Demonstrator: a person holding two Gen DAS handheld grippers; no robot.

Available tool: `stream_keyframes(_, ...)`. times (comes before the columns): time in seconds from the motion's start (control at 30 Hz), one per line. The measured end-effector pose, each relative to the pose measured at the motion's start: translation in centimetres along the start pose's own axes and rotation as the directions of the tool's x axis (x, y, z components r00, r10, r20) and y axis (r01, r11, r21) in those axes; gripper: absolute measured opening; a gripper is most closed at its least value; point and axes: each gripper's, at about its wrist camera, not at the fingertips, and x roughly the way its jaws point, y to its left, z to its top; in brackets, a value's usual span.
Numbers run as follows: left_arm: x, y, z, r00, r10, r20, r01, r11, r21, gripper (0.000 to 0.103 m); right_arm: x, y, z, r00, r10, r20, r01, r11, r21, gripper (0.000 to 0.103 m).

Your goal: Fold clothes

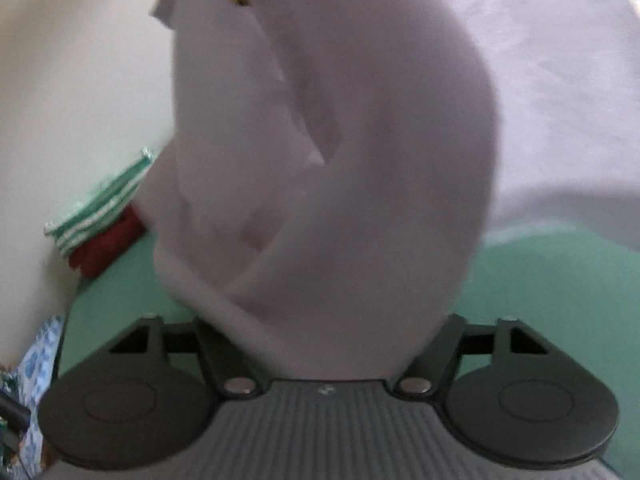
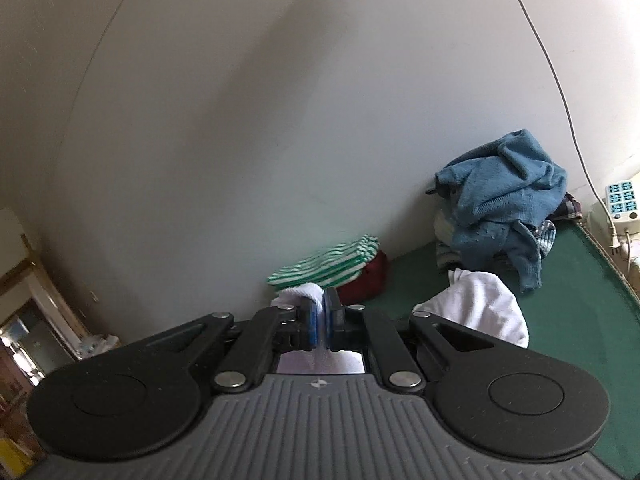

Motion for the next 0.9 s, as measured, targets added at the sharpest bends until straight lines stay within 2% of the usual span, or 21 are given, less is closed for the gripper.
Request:
stream_keyframes(0.07,1.1,-0.2,1.3,1.000,0.013,0.007,-0.013,1.000,-0.018,0.015,-0.7,-0.1,0.3,1.000,0.010,0.013,-0.010,1.000,0.001,0.004)
stream_keyframes(0.2,-2.7,4.1,3.2,0.992,0.046,0.118,-0.022,0.981,-0.193,0.012,-3.1,-0.2,1.3,0.998,0.005,0.067,-0.004,1.000,-0.020,0.004)
stream_keyframes(0.27,-6.4,6.8,3.8,0.973,0.100,0.208,-0.045,0.966,-0.253,0.011,-4.4,0.0,1.9,0.995,0.014,0.099,-0.011,1.000,-0.028,0.003)
stream_keyframes(0.4,-14.4,11.4,4.3,0.902,0.203,0.380,-0.064,0.935,-0.349,0.011,-6.7,0.9,2.9,0.986,0.057,0.159,-0.049,0.997,-0.054,0.003)
stream_keyframes(0.5,-19.4,14.4,3.9,0.852,0.277,0.444,-0.087,0.911,-0.403,0.011,-8.4,2.4,3.4,0.971,0.132,0.201,-0.119,0.990,-0.079,0.003)
stream_keyframes(0.57,-22.1,15.8,3.4,0.829,0.296,0.474,-0.077,0.900,-0.428,0.011,-9.4,3.7,3.7,0.953,0.196,0.229,-0.177,0.979,-0.103,0.003)
stream_keyframes(0.63,-24.7,17.3,2.9,0.804,0.316,0.504,-0.066,0.889,-0.453,0.011,-10.3,5.2,3.9,0.931,0.261,0.256,-0.235,0.964,-0.127,0.003)
stream_keyframes(0.77,-30.7,19.0,2.1,0.718,0.384,0.580,-0.088,0.877,-0.472,0.011,-12.2,8.3,4.5,0.871,0.385,0.306,-0.345,0.922,-0.179,0.003)
stream_keyframes(0.9,-36.0,21.2,1.2,0.654,0.427,0.624,-0.087,0.863,-0.498,0.012,-14.1,10.7,5.1,0.817,0.427,0.386,-0.369,0.903,-0.219,0.003)
